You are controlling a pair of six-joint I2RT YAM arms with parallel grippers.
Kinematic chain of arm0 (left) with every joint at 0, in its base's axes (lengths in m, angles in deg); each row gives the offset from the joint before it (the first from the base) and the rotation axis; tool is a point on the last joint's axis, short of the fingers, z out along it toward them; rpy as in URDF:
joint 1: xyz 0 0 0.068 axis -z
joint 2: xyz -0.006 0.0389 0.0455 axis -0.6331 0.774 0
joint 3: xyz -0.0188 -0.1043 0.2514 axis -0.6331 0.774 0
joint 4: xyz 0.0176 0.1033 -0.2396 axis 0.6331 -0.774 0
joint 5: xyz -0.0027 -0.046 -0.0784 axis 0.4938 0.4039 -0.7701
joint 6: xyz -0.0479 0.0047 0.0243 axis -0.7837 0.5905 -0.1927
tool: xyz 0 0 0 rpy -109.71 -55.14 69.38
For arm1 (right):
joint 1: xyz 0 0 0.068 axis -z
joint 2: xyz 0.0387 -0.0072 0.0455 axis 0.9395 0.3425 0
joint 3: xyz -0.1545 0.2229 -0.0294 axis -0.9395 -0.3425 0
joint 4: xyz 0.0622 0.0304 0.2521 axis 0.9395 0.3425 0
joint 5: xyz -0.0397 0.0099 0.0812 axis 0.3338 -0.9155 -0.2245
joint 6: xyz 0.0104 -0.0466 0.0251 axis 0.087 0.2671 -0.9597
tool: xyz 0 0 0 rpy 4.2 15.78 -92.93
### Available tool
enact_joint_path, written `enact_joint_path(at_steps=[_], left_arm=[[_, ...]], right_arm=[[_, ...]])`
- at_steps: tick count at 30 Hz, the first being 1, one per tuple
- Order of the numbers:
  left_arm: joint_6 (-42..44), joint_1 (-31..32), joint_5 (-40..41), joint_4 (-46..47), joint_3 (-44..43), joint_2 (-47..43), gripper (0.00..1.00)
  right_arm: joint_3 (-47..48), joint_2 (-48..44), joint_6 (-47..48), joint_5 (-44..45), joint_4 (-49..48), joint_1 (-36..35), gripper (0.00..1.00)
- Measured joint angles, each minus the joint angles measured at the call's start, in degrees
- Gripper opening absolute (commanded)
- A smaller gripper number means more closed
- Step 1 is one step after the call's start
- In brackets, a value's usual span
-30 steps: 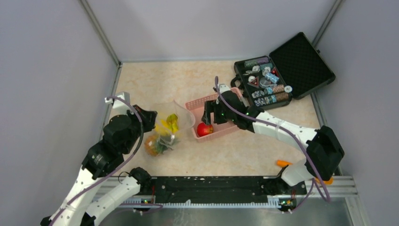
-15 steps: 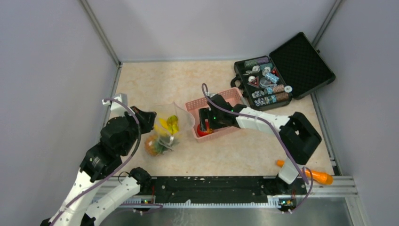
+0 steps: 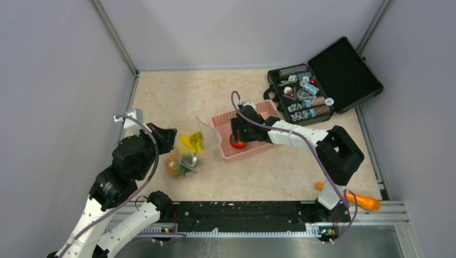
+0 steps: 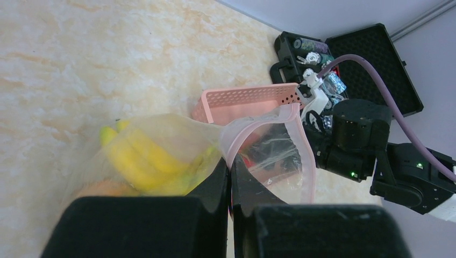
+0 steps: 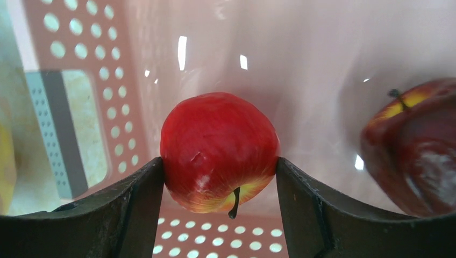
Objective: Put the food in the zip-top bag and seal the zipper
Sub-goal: Pick up the fake fruit from the bin.
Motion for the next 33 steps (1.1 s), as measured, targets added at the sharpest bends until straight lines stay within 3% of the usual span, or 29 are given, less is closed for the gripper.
enact_joint_path(at_steps=[10, 23, 33], left_arm=[[-0.7, 0.0, 0.0, -0.2, 0.5, -0.5, 0.00], [-1.1, 0.0, -0.7, 0.5, 0.9, -0.2, 0.00], [-1.3, 0.0, -1.0, 0.6, 1.0, -0.1, 0.00]], right_arm=[[-2.7, -1.0, -1.5, -3.3, -4.3, 8.5, 0.80], [-3.4, -0.7, 3.0, -9.2, -4.0, 8.7, 0.84], [1.9, 4.7, 8.3, -13.5, -2.8, 8.5, 0.59]])
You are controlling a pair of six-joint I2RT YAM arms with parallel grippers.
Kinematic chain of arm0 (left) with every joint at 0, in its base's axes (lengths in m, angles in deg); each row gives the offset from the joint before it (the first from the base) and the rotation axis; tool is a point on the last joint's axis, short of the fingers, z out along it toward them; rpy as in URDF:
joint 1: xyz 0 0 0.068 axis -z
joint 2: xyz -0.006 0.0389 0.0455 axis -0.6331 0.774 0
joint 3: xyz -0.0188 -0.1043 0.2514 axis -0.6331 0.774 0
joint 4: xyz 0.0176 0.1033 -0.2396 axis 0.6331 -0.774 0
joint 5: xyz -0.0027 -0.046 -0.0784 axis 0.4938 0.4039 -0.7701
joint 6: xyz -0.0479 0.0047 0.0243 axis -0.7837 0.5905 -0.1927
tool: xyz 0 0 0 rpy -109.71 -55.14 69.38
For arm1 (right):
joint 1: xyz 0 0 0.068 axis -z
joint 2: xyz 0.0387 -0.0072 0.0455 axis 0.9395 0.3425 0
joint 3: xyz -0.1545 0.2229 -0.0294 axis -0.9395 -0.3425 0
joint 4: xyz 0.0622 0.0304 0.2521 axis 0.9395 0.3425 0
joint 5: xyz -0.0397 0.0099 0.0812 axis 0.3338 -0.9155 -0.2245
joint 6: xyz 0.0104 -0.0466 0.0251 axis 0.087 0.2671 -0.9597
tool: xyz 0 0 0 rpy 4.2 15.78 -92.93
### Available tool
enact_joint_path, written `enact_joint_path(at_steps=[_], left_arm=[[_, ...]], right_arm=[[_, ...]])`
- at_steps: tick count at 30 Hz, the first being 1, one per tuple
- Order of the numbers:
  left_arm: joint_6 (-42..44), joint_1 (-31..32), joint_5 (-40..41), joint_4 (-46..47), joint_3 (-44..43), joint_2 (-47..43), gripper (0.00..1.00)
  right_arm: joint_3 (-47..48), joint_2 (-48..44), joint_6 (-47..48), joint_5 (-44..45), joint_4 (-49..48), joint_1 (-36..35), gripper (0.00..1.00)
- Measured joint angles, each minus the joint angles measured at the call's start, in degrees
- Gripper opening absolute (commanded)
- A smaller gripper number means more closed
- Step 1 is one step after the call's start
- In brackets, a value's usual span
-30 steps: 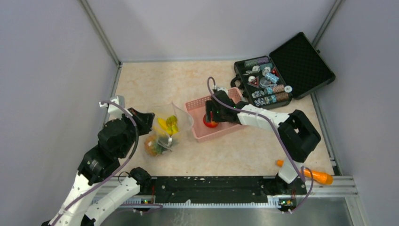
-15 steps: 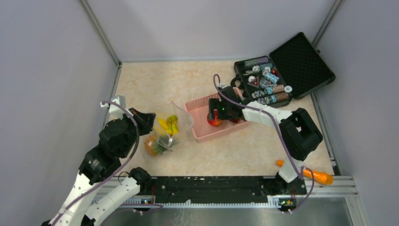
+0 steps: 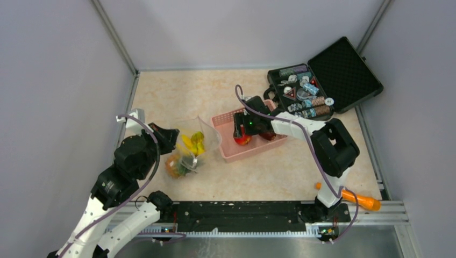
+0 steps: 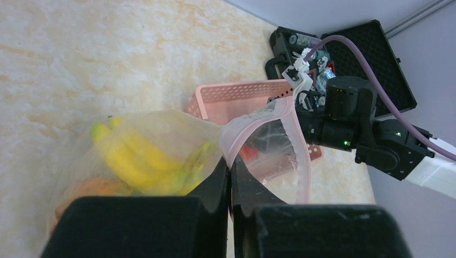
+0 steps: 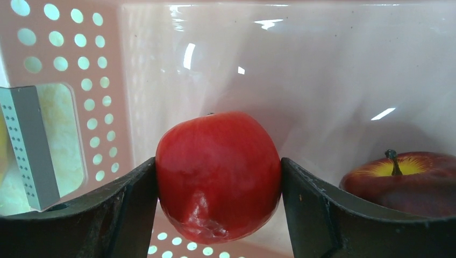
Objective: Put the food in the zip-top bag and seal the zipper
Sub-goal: Pick up the fake fruit from the bin.
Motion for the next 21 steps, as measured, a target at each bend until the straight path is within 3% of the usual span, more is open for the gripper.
enact_joint_path(at_steps=[9, 21], left_arm=[[0.0, 0.0, -0.2, 0.0, 0.1, 0.0, 0.00], [0.1, 0.0, -1.5, 0.5, 0.3, 0.0, 0.00]], right_arm=[[-6.0, -5.2, -1.8, 0.0, -3.2, -0.1, 0.54], [-13.7, -16.5, -6.4, -4.8, -15.0, -0.1, 0.54]])
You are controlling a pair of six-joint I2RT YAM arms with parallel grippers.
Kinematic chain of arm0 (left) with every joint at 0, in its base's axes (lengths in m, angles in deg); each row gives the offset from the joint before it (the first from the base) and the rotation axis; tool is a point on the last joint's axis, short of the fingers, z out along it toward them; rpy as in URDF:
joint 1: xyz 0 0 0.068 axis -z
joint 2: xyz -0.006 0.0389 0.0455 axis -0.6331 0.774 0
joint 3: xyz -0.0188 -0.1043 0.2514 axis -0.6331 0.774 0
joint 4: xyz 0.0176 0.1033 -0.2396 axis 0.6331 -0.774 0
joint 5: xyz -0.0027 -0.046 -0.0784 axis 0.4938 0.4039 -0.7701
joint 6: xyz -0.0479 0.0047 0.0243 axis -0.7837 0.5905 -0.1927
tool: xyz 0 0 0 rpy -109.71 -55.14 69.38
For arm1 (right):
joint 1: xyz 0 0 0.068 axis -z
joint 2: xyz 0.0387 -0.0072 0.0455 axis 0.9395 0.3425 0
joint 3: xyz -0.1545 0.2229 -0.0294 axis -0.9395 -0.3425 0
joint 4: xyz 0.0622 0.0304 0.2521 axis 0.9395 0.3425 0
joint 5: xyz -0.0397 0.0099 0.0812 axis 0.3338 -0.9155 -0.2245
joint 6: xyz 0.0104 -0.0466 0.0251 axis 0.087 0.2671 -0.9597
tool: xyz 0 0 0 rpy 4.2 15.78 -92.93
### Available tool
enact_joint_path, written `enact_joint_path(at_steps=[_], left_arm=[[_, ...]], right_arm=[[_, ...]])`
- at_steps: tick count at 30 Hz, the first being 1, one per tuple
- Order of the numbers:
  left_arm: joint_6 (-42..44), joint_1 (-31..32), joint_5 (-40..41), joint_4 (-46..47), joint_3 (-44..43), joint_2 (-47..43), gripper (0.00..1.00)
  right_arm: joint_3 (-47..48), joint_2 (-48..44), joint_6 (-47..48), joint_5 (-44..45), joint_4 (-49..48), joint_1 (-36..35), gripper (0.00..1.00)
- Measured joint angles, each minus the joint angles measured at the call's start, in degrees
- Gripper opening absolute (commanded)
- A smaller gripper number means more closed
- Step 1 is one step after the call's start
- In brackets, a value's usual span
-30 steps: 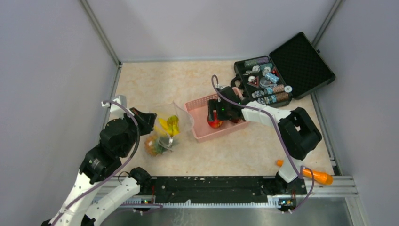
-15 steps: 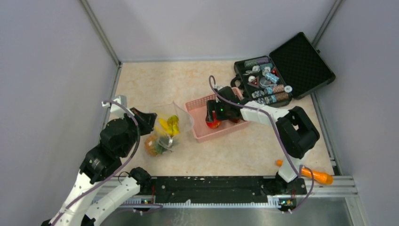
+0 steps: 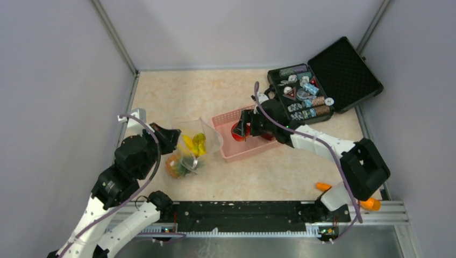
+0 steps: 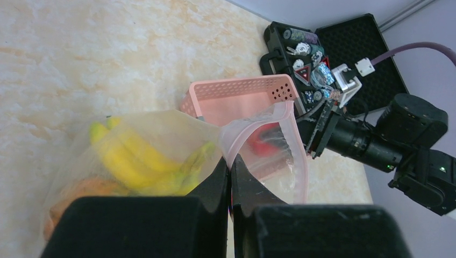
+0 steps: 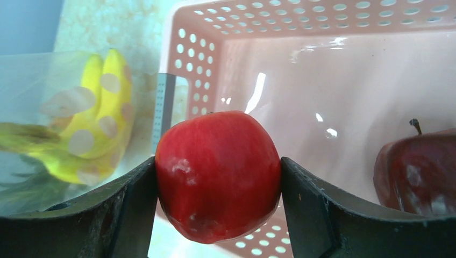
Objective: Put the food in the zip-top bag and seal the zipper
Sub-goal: Pick up the fake fruit from the bin.
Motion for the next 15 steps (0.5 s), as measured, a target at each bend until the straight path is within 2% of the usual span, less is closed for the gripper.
enact_joint_path(at_steps=[6, 15], left_arm=[[0.0, 0.0, -0.6, 0.3, 0.1, 0.2, 0.00], [-0.1, 0.0, -1.4, 0.8, 0.3, 0.5, 0.00]], right_arm=[[-5.2, -7.8, -3.1, -0.5, -3.3, -0.1, 0.53], [-7.3, -18.8, -5.1, -1.9, -5.6, -0.1, 0.51]])
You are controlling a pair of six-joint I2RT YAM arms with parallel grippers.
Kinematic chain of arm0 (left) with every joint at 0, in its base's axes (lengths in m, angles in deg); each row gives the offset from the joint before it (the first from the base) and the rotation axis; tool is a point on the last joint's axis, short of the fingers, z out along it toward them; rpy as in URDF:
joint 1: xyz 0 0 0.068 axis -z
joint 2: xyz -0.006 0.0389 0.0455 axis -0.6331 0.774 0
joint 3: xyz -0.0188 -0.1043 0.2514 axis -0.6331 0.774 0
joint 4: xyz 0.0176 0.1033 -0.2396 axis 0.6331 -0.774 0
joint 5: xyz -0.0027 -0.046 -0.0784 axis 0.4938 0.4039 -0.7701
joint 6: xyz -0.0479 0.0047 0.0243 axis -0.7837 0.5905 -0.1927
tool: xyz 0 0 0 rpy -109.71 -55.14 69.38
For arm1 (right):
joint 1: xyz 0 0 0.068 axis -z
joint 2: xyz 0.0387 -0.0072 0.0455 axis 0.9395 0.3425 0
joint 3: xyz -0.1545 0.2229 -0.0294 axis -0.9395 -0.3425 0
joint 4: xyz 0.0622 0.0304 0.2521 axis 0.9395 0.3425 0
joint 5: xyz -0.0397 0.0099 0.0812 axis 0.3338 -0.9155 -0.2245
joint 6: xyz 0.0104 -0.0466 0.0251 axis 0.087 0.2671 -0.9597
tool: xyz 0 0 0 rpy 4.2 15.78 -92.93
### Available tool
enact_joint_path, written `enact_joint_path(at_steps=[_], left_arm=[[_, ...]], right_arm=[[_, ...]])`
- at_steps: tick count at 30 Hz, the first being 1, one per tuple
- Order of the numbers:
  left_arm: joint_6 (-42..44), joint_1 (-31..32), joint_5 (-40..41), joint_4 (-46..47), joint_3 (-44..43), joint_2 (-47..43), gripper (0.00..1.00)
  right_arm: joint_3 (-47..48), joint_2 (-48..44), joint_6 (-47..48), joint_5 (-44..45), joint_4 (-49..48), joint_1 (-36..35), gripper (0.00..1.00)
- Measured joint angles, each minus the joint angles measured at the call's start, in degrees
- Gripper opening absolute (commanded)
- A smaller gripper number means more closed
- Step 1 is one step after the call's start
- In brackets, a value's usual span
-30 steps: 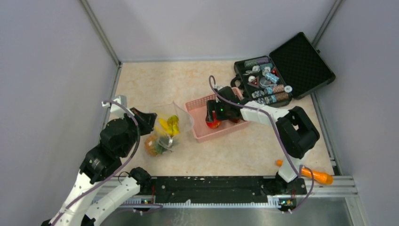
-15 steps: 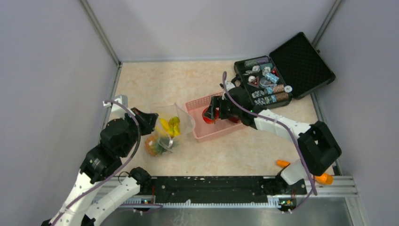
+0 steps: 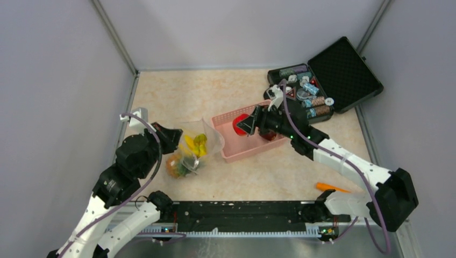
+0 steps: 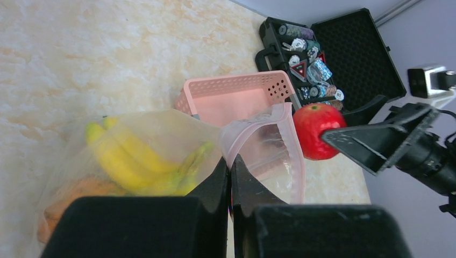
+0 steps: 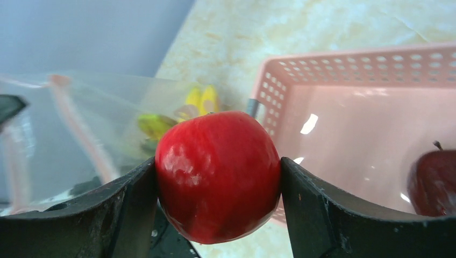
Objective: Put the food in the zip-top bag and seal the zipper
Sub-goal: Pick up the fake fruit from the bin, then place the fake fruit in the zipper food storage bag.
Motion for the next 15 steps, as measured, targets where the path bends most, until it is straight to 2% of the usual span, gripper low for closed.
enact_joint_path(at_steps=[2, 7, 15], left_arm=[[0.0, 0.0, 0.0, 0.0, 0.0, 0.0, 0.00], [0.0, 0.0, -0.2, 0.0, 0.0, 0.0, 0.00], [0.0, 0.0, -0.2, 0.4, 0.0, 0.4, 0.00]], right_arm=[[-0.1, -2.3, 0.0, -2.3, -1.2, 0.0, 0.48], [0.3, -6.1, 0.2, -7.3, -3.6, -1.6, 0.49], [9.9, -4.4, 6.1, -5.8, -0.7, -14.6, 0.46]])
